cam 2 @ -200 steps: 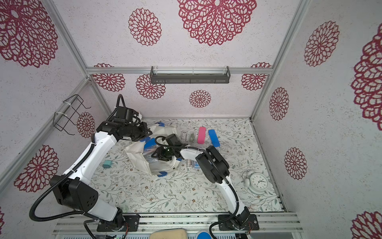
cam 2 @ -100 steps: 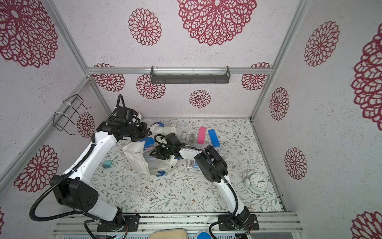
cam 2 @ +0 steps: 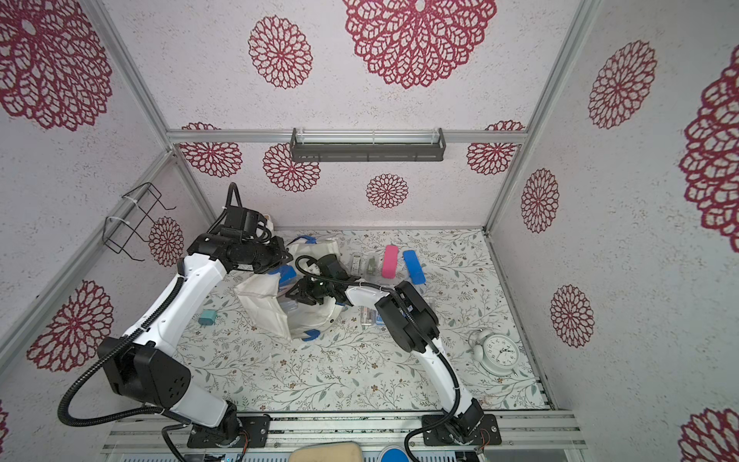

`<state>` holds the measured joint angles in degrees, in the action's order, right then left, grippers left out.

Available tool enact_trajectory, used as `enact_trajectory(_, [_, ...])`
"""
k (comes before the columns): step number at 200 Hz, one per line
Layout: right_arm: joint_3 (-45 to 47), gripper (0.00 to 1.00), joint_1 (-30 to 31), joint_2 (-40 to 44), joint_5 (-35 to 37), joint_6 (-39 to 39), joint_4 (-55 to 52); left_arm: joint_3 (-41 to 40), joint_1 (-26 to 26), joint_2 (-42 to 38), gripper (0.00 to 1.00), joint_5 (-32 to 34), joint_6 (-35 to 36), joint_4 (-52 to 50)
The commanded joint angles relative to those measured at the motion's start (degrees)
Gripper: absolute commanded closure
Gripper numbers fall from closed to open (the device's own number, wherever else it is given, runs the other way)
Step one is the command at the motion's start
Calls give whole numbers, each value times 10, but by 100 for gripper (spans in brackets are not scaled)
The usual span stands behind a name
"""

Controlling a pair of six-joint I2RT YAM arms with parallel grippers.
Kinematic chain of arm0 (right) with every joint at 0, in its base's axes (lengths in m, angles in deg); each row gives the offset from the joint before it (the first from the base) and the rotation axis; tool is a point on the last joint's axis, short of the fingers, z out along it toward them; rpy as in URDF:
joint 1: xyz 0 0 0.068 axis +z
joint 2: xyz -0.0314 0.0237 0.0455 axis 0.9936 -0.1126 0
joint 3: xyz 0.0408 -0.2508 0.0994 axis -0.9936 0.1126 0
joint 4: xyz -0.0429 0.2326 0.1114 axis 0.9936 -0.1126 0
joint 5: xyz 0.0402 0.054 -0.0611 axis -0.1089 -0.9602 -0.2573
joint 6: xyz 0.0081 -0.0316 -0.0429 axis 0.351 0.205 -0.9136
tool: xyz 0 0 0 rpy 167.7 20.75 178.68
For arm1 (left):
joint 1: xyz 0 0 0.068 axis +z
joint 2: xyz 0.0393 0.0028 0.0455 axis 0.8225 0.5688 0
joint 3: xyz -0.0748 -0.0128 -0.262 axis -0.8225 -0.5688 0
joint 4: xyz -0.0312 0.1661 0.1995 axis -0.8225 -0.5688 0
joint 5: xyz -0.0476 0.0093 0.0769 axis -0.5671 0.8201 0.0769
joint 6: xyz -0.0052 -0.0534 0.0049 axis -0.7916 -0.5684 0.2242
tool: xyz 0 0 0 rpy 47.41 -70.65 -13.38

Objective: Take out the compass set from the canvas bag
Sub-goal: Pick up the compass set from the canvas bag.

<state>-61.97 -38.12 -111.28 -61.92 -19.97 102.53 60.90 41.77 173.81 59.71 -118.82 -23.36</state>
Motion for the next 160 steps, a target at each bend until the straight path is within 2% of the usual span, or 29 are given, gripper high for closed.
enact_trajectory(1, [-11, 62, 11, 12, -26, 4, 21, 26, -3, 5, 100, -28, 1, 26])
enact_trajectory(24, [-15, 63, 15, 7, -28, 10, 23, 34, -2, 12, 100, -30, 1, 28])
enact_trajectory(79, [-3, 81, 11, 30, -12, 1, 1, 32, 4, 18, 100, -32, 7, 26])
enact_trajectory(113, [55, 88, -19, 107, 8, -18, -30, 11, 35, 14, 100, -42, -4, 44])
enact_trajectory(160, [151, 88, -91, 236, 20, -18, -41, 8, 75, 17, 100, -51, 1, 56])
